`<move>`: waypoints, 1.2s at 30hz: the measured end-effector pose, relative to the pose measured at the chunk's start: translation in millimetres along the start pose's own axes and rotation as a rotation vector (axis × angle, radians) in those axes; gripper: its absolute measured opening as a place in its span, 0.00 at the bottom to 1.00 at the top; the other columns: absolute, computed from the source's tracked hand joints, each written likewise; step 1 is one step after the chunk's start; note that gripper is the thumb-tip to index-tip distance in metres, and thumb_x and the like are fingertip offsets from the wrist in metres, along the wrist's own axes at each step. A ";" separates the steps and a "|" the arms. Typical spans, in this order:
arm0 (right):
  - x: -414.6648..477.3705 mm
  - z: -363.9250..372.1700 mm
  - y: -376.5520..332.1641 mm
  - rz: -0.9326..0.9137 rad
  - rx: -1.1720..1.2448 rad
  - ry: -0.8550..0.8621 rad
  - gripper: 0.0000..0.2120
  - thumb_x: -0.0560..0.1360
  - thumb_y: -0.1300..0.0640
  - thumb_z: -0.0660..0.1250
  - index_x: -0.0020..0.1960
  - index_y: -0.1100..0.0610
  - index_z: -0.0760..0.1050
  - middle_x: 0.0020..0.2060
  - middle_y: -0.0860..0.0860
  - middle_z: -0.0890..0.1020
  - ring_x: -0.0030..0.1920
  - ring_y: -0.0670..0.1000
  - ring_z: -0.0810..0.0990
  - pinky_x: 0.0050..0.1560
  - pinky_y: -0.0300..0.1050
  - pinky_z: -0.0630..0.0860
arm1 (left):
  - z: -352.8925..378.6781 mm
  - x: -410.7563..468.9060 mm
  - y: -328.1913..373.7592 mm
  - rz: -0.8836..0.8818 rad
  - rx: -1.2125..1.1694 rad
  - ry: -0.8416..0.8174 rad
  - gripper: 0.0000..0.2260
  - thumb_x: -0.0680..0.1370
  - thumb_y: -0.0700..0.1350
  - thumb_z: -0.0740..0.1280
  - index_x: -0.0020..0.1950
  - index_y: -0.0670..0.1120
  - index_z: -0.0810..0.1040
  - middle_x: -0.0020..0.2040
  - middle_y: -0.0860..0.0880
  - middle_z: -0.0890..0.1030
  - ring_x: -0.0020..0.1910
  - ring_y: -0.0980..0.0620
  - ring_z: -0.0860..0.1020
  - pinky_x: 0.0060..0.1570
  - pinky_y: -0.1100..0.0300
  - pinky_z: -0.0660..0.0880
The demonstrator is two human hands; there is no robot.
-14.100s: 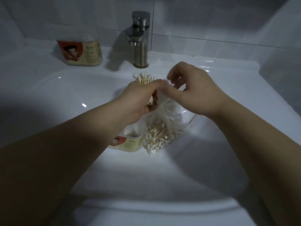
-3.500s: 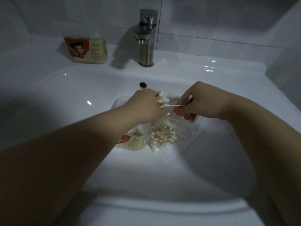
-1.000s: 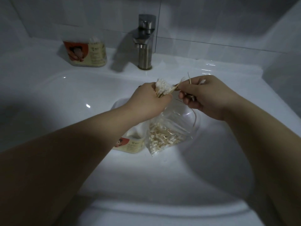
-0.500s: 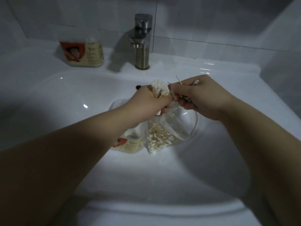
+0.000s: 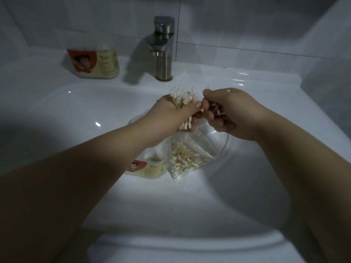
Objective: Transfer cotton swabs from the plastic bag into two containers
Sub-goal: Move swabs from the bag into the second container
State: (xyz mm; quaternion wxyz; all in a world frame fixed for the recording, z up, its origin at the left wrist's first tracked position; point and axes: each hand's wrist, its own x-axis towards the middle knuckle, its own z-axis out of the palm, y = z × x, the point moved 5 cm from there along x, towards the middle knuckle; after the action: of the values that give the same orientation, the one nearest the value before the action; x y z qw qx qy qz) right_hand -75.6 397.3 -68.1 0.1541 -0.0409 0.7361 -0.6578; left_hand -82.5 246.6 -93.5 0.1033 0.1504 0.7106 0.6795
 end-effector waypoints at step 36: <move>0.4 0.8 0.6 0.069 0.277 0.151 0.18 0.83 0.53 0.59 0.65 0.65 0.72 0.44 0.66 0.83 0.36 0.58 0.82 0.38 0.47 0.80 | -4.9 -2.8 7.9 -0.023 0.008 0.176 0.08 0.76 0.34 0.71 0.47 0.47 0.82 0.32 0.48 0.81 0.34 0.53 0.80 0.34 0.59 0.78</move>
State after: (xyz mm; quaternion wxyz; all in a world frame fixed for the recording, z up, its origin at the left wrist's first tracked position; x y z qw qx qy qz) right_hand -75.6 396.5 -68.9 0.1250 0.0557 0.6488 -0.7486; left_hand -81.0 241.3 -85.5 0.0475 0.0825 0.7215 0.6859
